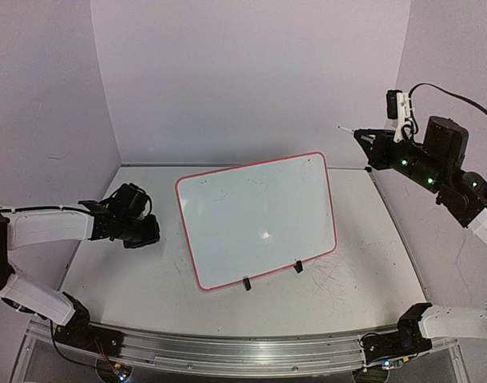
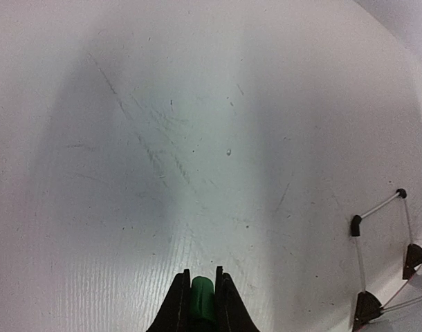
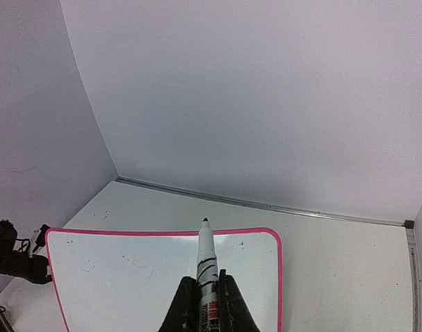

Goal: Write a sentence on the whiteboard
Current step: Place the pen cap at the center of the board.

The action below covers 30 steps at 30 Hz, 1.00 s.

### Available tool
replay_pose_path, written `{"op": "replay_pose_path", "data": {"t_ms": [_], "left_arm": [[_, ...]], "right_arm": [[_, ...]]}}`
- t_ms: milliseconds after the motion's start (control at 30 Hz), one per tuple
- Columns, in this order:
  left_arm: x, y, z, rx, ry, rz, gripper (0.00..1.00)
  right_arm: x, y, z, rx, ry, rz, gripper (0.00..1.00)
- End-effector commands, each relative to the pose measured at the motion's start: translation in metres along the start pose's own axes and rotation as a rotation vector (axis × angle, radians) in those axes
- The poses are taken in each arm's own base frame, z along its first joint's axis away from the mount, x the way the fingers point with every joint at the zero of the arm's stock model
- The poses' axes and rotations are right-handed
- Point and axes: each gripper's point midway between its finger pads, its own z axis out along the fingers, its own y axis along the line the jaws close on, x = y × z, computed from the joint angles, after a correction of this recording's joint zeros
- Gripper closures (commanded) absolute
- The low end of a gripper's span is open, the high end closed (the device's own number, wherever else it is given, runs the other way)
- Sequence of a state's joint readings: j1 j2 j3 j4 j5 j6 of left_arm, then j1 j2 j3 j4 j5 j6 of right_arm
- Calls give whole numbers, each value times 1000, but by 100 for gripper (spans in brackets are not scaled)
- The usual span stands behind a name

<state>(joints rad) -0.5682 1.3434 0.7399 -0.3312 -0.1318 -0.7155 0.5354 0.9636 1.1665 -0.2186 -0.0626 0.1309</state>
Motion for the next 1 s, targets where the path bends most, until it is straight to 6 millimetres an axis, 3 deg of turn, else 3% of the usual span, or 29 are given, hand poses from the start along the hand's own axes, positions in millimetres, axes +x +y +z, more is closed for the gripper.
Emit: {"op": "replay_pose_path", "data": {"t_ms": [0, 133, 333, 500, 667, 967], "left_arm": [[-3, 0, 16, -19, -2, 37, 100], [1, -3, 24, 36, -26, 45, 100], [24, -6, 44, 120, 99, -24, 99], [28, 5, 47, 169, 121, -92, 95], [33, 29, 46, 224, 137, -187, 85], [36, 34, 39, 232, 151, -181, 62]], "right_arm": [[-20, 4, -23, -26, -90, 13, 100], [-15, 4, -27, -31, -89, 31, 100], [-12, 10, -26, -67, -76, 61, 100], [-7, 14, -22, -93, -57, 83, 100], [-2, 17, -19, -108, -41, 100, 100], [4, 16, -12, -106, -22, 105, 100]]}}
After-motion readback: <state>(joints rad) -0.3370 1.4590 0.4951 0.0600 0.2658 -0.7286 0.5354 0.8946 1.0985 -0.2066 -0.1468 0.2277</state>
